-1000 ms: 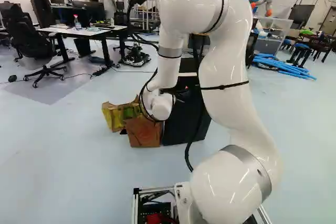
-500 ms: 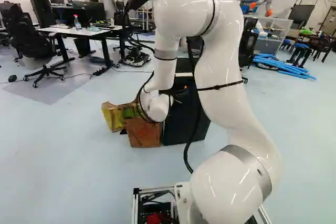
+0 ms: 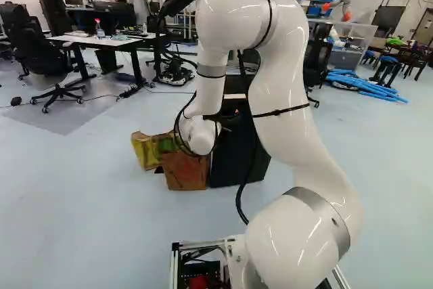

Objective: Grab a drink from the fridge

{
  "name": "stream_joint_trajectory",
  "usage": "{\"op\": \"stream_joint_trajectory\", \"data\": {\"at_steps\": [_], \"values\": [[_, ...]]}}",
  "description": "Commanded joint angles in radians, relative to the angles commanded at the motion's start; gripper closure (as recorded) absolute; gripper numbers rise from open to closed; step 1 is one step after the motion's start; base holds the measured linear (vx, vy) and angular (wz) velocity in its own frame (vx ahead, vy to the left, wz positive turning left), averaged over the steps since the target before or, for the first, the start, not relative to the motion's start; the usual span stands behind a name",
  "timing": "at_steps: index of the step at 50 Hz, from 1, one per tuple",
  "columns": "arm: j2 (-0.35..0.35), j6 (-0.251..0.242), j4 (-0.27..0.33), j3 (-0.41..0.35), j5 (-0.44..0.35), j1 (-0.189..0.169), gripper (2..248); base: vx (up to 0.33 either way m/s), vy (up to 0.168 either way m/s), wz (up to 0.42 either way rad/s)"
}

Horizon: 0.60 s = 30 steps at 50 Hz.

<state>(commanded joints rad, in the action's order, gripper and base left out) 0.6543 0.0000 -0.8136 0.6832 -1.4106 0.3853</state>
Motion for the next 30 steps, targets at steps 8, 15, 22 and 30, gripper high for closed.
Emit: {"op": "stream_joint_trajectory", "data": {"at_steps": [8,15,22,30], "values": [[0.010,0.000,-0.005,0.017,-0.005,-0.003,3,0.000,0.000,0.000],[0.017,0.000,-0.010,0.028,-0.012,-0.006,3,0.000,0.000,0.000],[0.019,0.000,-0.017,0.032,-0.020,-0.006,3,0.000,0.000,0.000],[0.021,0.000,-0.025,0.035,-0.030,-0.007,3,0.000,0.000,0.000]]}}
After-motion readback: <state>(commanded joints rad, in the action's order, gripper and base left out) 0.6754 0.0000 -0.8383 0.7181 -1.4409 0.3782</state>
